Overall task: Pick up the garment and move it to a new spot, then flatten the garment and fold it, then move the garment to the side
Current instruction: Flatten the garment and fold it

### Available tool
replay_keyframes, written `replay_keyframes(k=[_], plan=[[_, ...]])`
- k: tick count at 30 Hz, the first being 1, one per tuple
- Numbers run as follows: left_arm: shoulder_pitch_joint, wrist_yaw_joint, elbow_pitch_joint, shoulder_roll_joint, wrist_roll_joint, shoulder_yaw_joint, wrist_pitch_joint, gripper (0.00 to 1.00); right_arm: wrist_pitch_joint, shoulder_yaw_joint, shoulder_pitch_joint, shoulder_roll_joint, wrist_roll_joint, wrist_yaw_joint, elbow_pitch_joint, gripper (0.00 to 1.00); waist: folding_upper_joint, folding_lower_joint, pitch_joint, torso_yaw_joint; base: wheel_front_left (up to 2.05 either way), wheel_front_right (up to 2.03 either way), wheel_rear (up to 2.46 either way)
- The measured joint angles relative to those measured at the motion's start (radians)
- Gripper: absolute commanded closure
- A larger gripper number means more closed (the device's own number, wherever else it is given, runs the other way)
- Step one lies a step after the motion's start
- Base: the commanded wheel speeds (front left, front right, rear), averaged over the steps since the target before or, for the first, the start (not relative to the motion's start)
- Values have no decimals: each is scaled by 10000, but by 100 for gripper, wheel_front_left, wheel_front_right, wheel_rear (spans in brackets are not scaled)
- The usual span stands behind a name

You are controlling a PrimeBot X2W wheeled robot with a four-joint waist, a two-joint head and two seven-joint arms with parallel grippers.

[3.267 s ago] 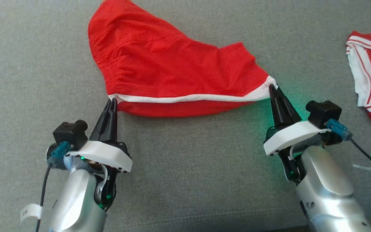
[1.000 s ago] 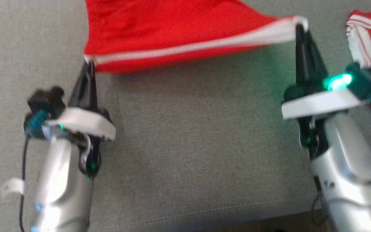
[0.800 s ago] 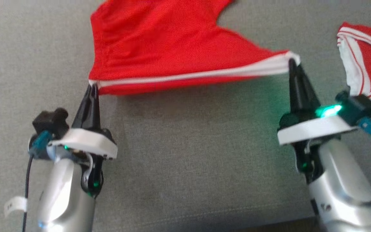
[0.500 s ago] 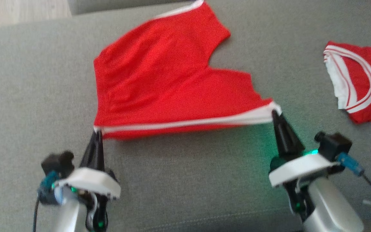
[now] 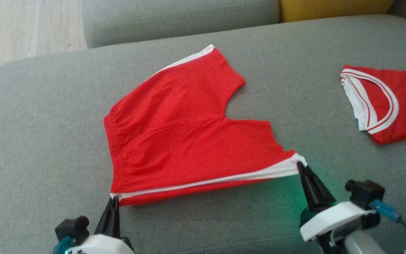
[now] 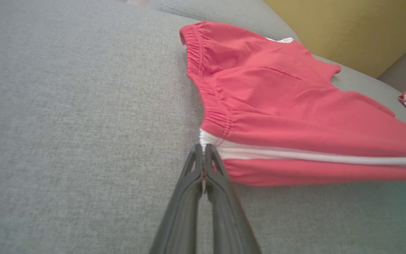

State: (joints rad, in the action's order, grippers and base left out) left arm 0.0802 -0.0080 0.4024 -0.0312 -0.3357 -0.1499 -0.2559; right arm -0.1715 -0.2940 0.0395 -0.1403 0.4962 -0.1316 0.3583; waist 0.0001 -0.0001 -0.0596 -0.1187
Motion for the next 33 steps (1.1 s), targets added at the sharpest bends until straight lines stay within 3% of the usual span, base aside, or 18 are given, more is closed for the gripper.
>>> replay_keyframes(k=[5, 11, 19, 33], plan=[[-318, 4, -435, -2, 77, -19, 2, 100, 65, 224, 516, 4, -71, 0, -374, 100, 0, 0, -401, 169, 0, 0, 0], [-2177, 0, -844, -15, 293, -119, 0, 100, 86, 337, 2891, -10, -617, 0, 79, 100, 0, 1, -1148, 479, 0, 0, 0], [-4659, 29, -347, -4, 247, -736, 0, 100, -188, 140, 6372, -71, -1310, 0, 2240, 100, -1, 1, -2415, 1075, 0, 0, 0], [-7084, 970, 324, 19, -596, -1534, -8, 100, -784, 458, 10337, -88, -2665, 0, 5862, 100, -1, 3, -4313, 2118, 0, 0, 0]])
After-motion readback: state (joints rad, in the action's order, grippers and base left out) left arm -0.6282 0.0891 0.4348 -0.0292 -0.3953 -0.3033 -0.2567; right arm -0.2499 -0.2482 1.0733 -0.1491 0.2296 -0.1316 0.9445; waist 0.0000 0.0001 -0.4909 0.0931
